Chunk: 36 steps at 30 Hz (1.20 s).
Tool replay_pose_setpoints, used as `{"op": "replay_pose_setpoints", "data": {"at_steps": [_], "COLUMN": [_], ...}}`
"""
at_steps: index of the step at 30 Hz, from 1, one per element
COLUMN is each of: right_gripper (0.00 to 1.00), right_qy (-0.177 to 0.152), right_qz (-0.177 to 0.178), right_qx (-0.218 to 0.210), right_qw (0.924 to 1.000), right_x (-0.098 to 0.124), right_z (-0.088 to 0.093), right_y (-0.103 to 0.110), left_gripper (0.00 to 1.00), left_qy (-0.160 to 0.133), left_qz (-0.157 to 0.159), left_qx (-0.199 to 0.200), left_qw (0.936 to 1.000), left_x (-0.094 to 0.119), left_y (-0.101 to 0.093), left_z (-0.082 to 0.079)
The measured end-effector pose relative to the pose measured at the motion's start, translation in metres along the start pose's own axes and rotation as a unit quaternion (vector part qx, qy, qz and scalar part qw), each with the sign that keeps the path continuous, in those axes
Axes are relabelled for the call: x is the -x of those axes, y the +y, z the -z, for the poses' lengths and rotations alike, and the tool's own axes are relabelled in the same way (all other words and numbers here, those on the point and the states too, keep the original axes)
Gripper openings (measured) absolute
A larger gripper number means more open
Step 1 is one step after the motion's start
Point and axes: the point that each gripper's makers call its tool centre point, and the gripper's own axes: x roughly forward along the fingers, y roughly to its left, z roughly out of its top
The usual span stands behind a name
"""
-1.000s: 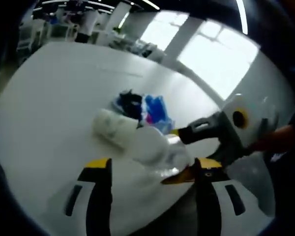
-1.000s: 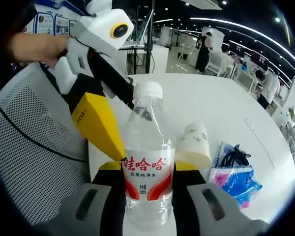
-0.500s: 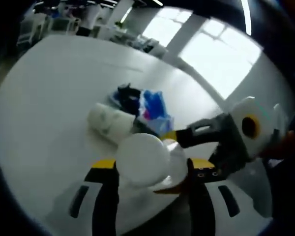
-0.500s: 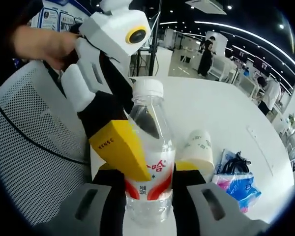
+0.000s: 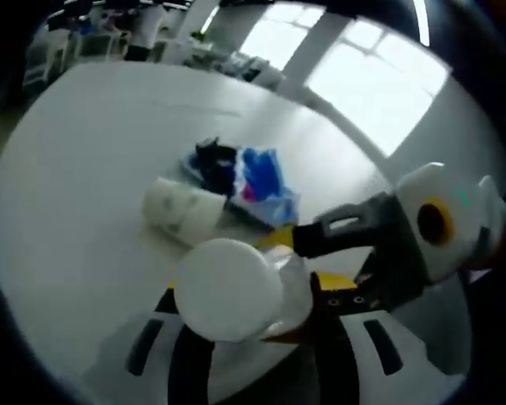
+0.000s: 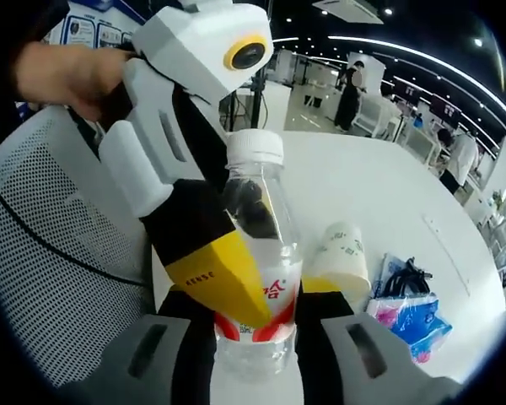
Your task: Arrange the tabletop items into an orderly group along one side of the table until the central work area is clear of visible clutter.
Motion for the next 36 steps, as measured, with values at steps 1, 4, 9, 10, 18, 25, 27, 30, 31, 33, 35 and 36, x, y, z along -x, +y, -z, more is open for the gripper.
{"op": "replay_pose_setpoints", "data": {"at_steps": [1,4,9,10,18,25,27,30,31,33,35,36], "right_gripper": [0.34,0.34,0.36,0.36,0.38,0.43,0.54,0.6,0.61,0.66,0.7,0.71], "right_qy": [-0.001,-0.003,-0.002,0.0,-0.002,-0.008,-0.009,-0.013,-0.018,-0.021,-0.024,-0.025], "right_qz": [0.001,0.007,0.022,0.024,0.024,0.027,0.028,0.032,0.036,0.039,0.042,0.044], "right_qx": [-0.005,-0.017,-0.022,-0.022,-0.048,-0.042,-0.041,-0.048,-0.049,-0.052,-0.058,-0.062], "right_qw": [1.0,0.9998,0.9995,0.9995,0.9986,0.9987,0.9987,0.9983,0.998,0.9976,0.9971,0.9968], "right_x": [0.0,0.001,0.002,0.001,-0.001,-0.001,0.001,0.007,0.01,0.013,0.018,0.021], "right_z": [0.0,0.001,0.002,0.003,0.005,0.004,0.003,0.001,0.0,0.0,0.0,0.0], "right_y": [0.0,-0.001,-0.006,-0.007,-0.01,-0.012,-0.011,-0.011,-0.011,-0.012,-0.013,-0.014], "left_gripper": [0.41,0.4,0.38,0.38,0.38,0.38,0.39,0.39,0.39,0.39,0.39,0.39], "left_qy": [0.0,0.0,-0.009,-0.009,0.005,0.018,0.026,0.033,0.033,0.037,0.04,0.042], "left_qz": [-0.002,-0.009,-0.018,-0.021,-0.037,-0.055,-0.055,-0.051,-0.051,-0.044,-0.04,-0.037], "left_qx": [-0.003,-0.011,-0.026,-0.032,-0.076,-0.156,-0.178,-0.194,-0.195,-0.205,-0.217,-0.226], "left_qw": [1.0,0.9999,0.9995,0.9992,0.9964,0.9861,0.9822,0.9791,0.9789,0.9771,0.9746,0.9726], "left_x": [0.0,0.0,-0.003,-0.004,-0.006,-0.006,-0.005,-0.005,-0.004,-0.004,-0.004,-0.004], "left_y": [0.0,-0.001,-0.001,-0.001,0.001,0.004,0.003,0.004,0.005,0.005,0.004,0.003], "left_z": [0.0,-0.002,-0.006,-0.006,-0.011,-0.017,-0.017,-0.017,-0.018,-0.017,-0.016,-0.015]}}
